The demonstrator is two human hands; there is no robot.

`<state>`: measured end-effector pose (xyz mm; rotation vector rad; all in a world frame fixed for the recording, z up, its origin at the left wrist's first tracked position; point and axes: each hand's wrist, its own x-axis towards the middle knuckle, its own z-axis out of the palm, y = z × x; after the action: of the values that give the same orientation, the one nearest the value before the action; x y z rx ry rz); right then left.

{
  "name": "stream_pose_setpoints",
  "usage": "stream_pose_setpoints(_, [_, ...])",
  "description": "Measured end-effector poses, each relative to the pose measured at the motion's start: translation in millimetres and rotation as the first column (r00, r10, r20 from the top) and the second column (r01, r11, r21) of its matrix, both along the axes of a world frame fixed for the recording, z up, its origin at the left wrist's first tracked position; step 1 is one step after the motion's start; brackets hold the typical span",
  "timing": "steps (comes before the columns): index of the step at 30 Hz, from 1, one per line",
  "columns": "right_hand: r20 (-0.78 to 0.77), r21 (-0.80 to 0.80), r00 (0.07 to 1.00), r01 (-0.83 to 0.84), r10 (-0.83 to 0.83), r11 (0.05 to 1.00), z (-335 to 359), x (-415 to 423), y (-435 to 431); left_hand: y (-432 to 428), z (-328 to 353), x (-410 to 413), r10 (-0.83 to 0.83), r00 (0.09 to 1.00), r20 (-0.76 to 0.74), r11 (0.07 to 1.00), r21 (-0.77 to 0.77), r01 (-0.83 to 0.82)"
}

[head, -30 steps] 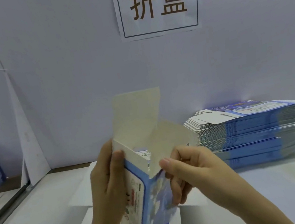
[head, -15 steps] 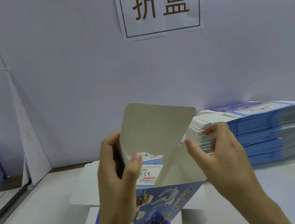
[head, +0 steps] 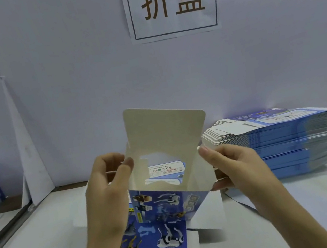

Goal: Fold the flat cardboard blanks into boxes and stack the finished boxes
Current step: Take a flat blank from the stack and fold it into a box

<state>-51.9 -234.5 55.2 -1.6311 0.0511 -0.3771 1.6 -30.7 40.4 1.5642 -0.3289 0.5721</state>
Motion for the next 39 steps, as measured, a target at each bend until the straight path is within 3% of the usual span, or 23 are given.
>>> stream_pose_setpoints(4, [-0.054, 0.309, 0.986, -0.134, 0.159, 0.942, -7, 9, -7, 4, 4, 2, -0.028, 0.999, -0.021, 1.0, 0.0, 0.028])
stream_pose_setpoints(9, [-0.098, 0.661, 0.93, -0.206, 0.355, 0.722, -23, 16, -2, 12, -1, 12, -0.019, 0.998, -0.064, 0.999, -0.052, 0.015])
stream_pose_setpoints(10, [-0.091, 0.667, 0.92, -0.228, 0.381, 0.709, -25, 17, 0, 11, -2, 13, -0.002, 0.998, -0.069, 0.998, -0.056, -0.002])
stream_pose_setpoints(14, [-0.054, 0.43, 0.958, -0.233, 0.283, 0.872, -22, 18, 0, 12, -3, 17, 0.013, 0.995, -0.1, 0.997, -0.078, -0.021])
stream_pose_setpoints(16, [-0.044, 0.395, 0.973, -0.193, 0.228, 0.898, -23, 19, 0, 11, -4, 16, -0.019, 0.994, -0.107, 0.996, -0.085, 0.01])
stream_pose_setpoints(18, [-0.048, 0.425, 0.973, -0.183, 0.224, 0.886, -28, 21, 6, 7, -4, 14, -0.022, 0.993, -0.112, 0.996, -0.085, 0.012])
stream_pose_setpoints(21, [-0.022, 0.584, 0.958, -0.22, 0.286, 0.782, -39, 25, 15, 2, -3, 8, -0.026, 0.992, -0.124, 0.995, -0.097, 0.014])
stream_pose_setpoints(23, [0.025, 0.591, 0.947, -0.274, 0.321, 0.759, -43, 28, 14, 5, 1, 6, -0.055, 0.989, -0.138, 0.996, -0.082, 0.044])
stream_pose_setpoints(26, [0.097, 0.526, 0.948, -0.308, 0.304, 0.793, -43, 31, 5, 11, 6, 4, -0.115, 0.977, -0.177, 0.993, -0.057, 0.107])
stream_pose_setpoints(29, [0.098, 0.474, 0.974, -0.227, 0.205, 0.851, -39, 32, -5, 9, 8, 3, -0.238, 0.949, -0.207, 0.97, -0.096, 0.222])
stream_pose_setpoints(34, [0.085, 0.502, 0.982, -0.186, 0.166, 0.845, -37, 31, -14, 10, 10, 2, -0.315, 0.939, -0.137, 0.943, -0.159, 0.293])
stream_pose_setpoints(37, [0.066, 0.517, 0.986, -0.164, 0.152, 0.84, -37, 32, -16, 13, 5, 12, -0.372, 0.895, -0.246, 0.901, -0.326, 0.285])
stream_pose_setpoints(39, [0.046, 0.527, 0.985, -0.167, 0.168, 0.833, -39, 33, -15, 10, 2, 16, -0.534, 0.769, -0.352, 0.773, -0.572, 0.275])
